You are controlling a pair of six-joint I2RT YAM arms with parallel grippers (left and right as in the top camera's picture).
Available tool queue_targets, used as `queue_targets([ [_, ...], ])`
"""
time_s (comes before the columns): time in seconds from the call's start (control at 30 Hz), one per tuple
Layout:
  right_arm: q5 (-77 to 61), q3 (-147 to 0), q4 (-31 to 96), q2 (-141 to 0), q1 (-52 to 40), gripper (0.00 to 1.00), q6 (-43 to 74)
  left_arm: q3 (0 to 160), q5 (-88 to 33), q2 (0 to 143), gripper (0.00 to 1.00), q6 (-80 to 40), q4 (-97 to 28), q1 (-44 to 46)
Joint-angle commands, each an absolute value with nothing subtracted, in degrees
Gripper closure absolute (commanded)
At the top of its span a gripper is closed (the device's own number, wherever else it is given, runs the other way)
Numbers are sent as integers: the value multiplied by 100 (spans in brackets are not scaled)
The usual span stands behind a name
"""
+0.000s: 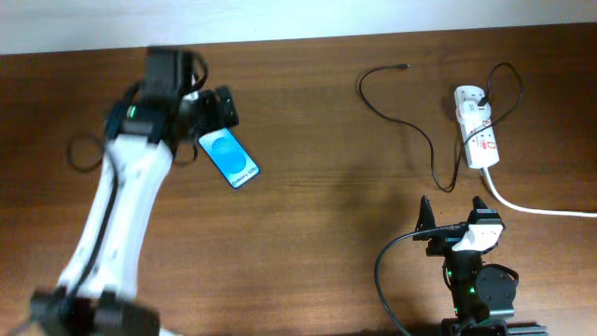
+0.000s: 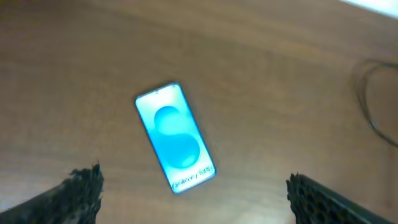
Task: Plug charger to phone and switch on socket
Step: 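Grasp the blue-screen phone with the left gripper and lift it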
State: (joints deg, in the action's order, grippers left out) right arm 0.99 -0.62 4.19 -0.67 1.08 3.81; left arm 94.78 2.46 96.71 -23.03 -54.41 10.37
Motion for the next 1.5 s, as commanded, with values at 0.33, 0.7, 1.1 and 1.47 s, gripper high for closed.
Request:
queue_targets([
  [0.33,86,-32,454,-19,145,1,342,10923,-95,12940,1,-3625,-6228,908],
  [0.7,86,-32,456,-21,145,2,342,10879,-113,13511,1,-3999,-6307,685],
  [1.1,86,-32,454,-19,145,2,342,10204,-154,13511,10,-4331,-5876,725],
  [1.47,86,-32,454,-21,145,2,342,10510,-1297,13463,39,-3865,-6270,725],
])
